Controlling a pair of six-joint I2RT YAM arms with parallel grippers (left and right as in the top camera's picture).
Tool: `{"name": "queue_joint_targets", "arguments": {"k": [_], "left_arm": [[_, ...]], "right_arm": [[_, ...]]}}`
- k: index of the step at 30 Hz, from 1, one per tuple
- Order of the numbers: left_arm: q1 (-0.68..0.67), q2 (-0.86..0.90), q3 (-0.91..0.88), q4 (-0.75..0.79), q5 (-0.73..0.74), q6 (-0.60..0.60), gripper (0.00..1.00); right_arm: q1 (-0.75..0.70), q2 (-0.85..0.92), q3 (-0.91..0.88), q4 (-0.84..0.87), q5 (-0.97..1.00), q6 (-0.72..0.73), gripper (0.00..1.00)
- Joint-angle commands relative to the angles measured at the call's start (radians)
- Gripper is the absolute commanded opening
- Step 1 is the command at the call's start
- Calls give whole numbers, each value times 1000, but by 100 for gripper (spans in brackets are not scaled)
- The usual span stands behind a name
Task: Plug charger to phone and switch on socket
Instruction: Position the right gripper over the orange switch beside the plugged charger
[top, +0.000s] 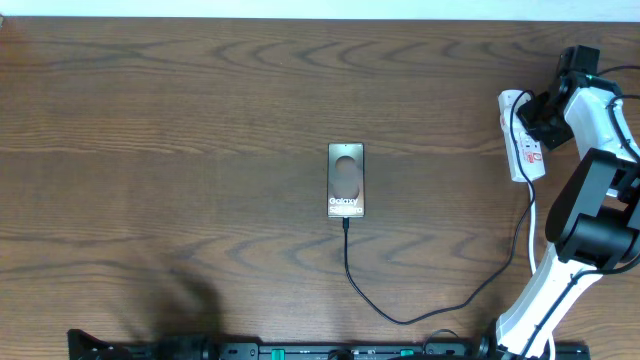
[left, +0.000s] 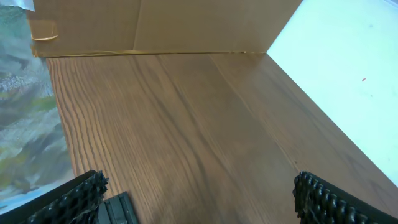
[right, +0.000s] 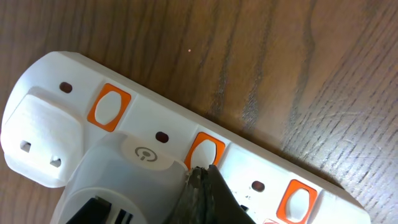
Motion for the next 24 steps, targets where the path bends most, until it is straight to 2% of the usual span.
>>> {"name": "queue_joint_targets", "arguments": {"k": [1,12,24], "left_arm": [[5,-2,3,-1,-18,2,98],[5,-2,3,-1,-18,2,98],[5,-2,3,-1,-18,2,98]], "right_arm": [[-18,-39,27,-1,5,-42,1],[-32,-44,27,1,4,-57,1],[17,-43,23,14,53,-60,1]]}}
